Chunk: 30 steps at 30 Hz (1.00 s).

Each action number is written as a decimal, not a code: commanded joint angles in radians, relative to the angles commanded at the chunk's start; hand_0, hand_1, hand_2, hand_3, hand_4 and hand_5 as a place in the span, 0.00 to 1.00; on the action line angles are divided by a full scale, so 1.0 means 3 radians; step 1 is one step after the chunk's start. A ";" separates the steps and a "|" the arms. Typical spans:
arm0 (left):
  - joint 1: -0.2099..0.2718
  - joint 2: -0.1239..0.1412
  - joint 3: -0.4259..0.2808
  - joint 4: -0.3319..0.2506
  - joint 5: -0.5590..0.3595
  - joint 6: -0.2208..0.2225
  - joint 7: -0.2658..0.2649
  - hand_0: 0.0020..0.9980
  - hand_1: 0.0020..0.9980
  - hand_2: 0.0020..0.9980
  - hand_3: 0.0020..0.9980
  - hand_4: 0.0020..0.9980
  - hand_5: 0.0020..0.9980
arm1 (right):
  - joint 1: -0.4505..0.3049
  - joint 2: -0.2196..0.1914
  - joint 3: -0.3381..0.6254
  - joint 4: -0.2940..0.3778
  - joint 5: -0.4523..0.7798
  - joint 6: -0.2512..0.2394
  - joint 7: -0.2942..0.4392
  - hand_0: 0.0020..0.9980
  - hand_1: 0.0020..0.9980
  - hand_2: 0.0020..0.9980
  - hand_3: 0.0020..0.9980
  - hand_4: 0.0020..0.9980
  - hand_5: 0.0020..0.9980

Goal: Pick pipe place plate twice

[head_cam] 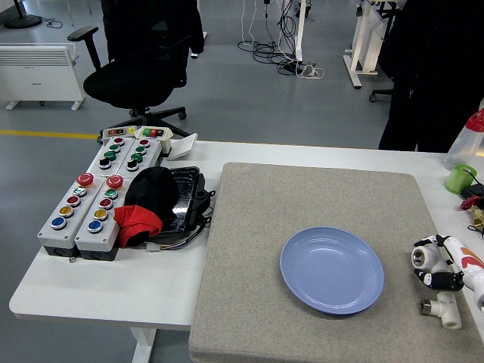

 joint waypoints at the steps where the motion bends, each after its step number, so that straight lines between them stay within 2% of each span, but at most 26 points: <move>1: -0.0002 0.0000 0.0001 0.0000 -0.0002 0.0001 -0.0001 0.65 0.63 0.64 0.55 0.39 1.00 | -0.0004 -0.0008 -0.0003 0.0046 -0.0004 -0.0022 0.0014 0.26 0.40 0.48 0.58 0.44 0.07; 6: -0.0010 0.0002 -0.0007 0.0003 0.0005 0.0002 -0.0005 0.65 0.63 0.64 0.55 0.39 1.00 | -0.0012 -0.0056 -0.0092 0.0376 -0.0093 -0.0069 0.0021 0.24 0.40 0.47 0.57 0.42 0.06; 8: -0.0010 0.0008 -0.0016 0.0003 0.0016 0.0002 -0.0003 0.65 0.63 0.64 0.55 0.39 1.00 | 0.0039 -0.0038 -0.0245 0.0599 -0.0117 -0.0114 0.0037 0.24 0.40 0.47 0.57 0.42 0.06; 11: -0.0008 0.0011 -0.0040 -0.0002 0.0041 0.0001 0.0011 0.65 0.63 0.64 0.55 0.39 1.00 | 0.0103 0.0031 -0.0480 0.0864 -0.0119 -0.0151 0.0028 0.26 0.41 0.48 0.57 0.41 0.04; 14: -0.0001 0.0011 -0.0030 -0.0008 0.0025 0.0005 0.0020 0.65 0.63 0.64 0.55 0.39 1.00 | 0.0219 0.0166 -0.0732 0.0917 -0.0172 -0.0172 0.0018 0.26 0.41 0.48 0.57 0.41 0.04; 15: 0.0000 0.0010 -0.0026 -0.0009 0.0020 0.0005 0.0022 0.65 0.63 0.64 0.55 0.39 1.00 | 0.0253 0.0200 -0.0816 0.0910 -0.0187 -0.0171 0.0014 0.45 0.53 0.52 0.59 0.41 0.02; 20: 0.0015 0.0015 0.0015 -0.0011 -0.0046 0.0020 0.0020 0.65 0.63 0.64 0.55 0.39 1.00 | 0.0462 0.0361 -0.1215 0.0738 -0.0427 -0.0130 -0.0012 0.45 0.53 0.52 0.59 0.41 0.02; 21: 0.0016 0.0016 0.0018 -0.0010 -0.0053 0.0023 0.0020 0.65 0.63 0.64 0.55 0.39 1.00 | 0.0475 0.0371 -0.1242 0.0724 -0.0445 -0.0124 -0.0019 1.00 0.94 1.00 0.93 0.68 0.12; 23: 0.0021 0.0018 0.0024 -0.0011 -0.0067 0.0028 0.0021 0.65 0.63 0.64 0.55 0.39 1.00 | 0.0544 0.0422 -0.1331 0.0648 -0.0577 0.0028 -0.0156 1.00 0.94 1.00 0.93 0.68 0.12; 25: 0.0025 0.0019 0.0040 -0.0012 -0.0084 0.0028 0.0022 0.65 0.63 0.64 0.55 0.39 1.00 | 0.0586 0.0456 -0.1372 0.0580 -0.0618 0.0089 -0.0225 1.00 0.94 1.00 0.93 0.68 0.12; 26: 0.0026 0.0019 0.0045 -0.0013 -0.0090 0.0028 0.0022 0.65 0.63 0.64 0.55 0.39 1.00 | 0.0596 0.0466 -0.1377 0.0559 -0.0596 0.0094 -0.0229 1.00 0.94 1.00 0.93 0.68 0.12; 27: 0.0027 0.0020 0.0049 -0.0013 -0.0097 0.0030 0.0022 0.65 0.63 0.64 0.55 0.39 1.00 | 0.0598 0.0469 -0.1375 0.0549 -0.0565 0.0096 -0.0198 1.00 0.99 1.00 1.00 0.79 0.18; 30: 0.0030 0.0020 0.0048 -0.0014 -0.0101 0.0031 0.0024 0.65 0.63 0.64 0.55 0.39 1.00 | 0.0596 0.0467 -0.1368 0.0543 -0.0463 0.0093 -0.0087 1.00 0.99 1.00 1.00 0.79 0.18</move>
